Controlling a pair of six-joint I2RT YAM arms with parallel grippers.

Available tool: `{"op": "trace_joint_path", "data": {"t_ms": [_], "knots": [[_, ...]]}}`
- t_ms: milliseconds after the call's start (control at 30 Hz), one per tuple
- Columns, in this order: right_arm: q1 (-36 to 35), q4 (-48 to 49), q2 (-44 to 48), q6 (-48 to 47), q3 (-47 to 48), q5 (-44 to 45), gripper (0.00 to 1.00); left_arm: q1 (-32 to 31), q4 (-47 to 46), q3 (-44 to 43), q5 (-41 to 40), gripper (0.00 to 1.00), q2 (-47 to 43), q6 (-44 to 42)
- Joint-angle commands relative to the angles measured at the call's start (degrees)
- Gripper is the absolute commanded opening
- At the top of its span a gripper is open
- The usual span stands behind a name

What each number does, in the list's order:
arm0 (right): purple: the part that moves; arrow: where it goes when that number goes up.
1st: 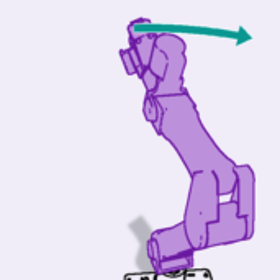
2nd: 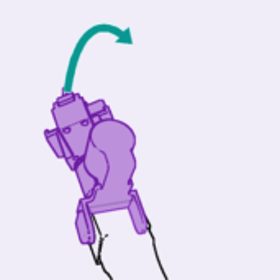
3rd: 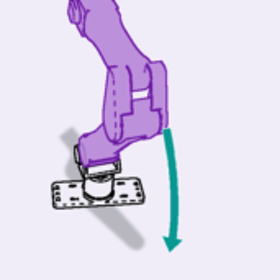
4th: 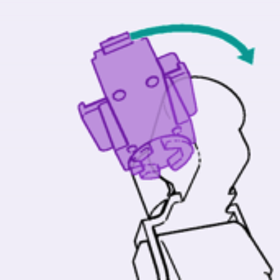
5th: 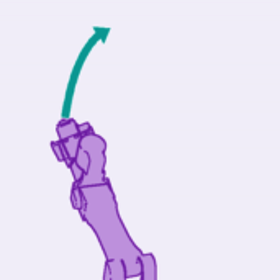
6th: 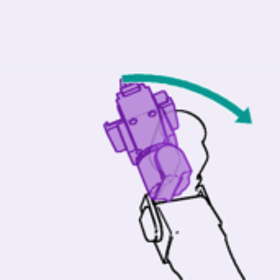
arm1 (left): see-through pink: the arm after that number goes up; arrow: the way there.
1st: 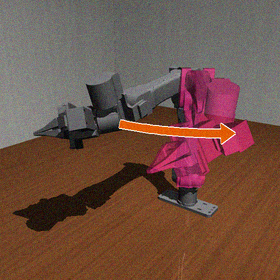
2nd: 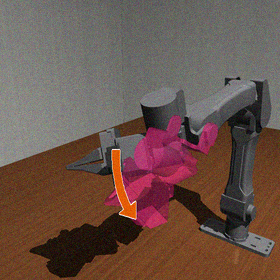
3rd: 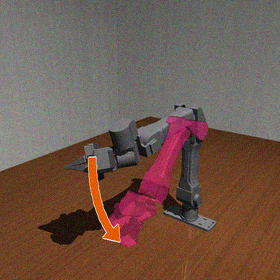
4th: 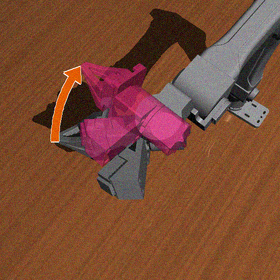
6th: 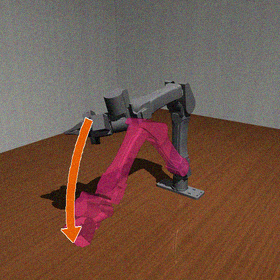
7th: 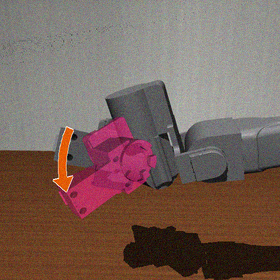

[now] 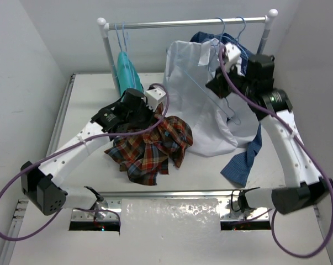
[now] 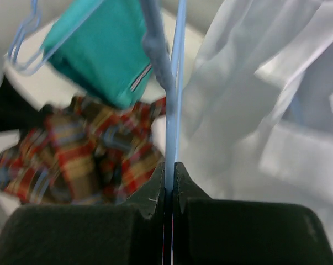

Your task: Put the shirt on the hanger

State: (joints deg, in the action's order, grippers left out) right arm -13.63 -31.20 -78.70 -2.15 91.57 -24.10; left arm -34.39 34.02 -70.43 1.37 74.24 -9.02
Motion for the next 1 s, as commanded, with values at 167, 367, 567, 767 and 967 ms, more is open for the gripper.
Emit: {"op": "trace_joint_path", "data": {"t_ms": [167, 367, 567, 767, 967], "knots": [[-0.3, -7.4, 18.7, -2.8, -19.5, -5.4, 0.00, 0.5, 1.8, -6.2, -1.4, 0.00, 6.8, 0.8], [-0.3, -14.8, 24.7, -5.1, -24.9, -8.6, 0.00, 0.6, 1.8, -7.2, -5.7, 0.00, 11.4, -0.2], [-0.3, -14.0, 27.6, -3.1, -29.9, -16.6, 0.00, 0.6, 0.9, -10.0, -5.9, 0.00, 15.0, 0.4], [-0.3, -5.8, 28.2, 1.7, -35.0, -21.0, 0.00, 0.6, 1.0, -11.2, -7.0, 0.00, 16.0, -0.2], [-1.7, -1.2, 25.2, 5.0, -38.3, -17.0, 0.00, 0.6, 1.4, -12.2, -4.7, 0.00, 15.7, -0.6]]}}
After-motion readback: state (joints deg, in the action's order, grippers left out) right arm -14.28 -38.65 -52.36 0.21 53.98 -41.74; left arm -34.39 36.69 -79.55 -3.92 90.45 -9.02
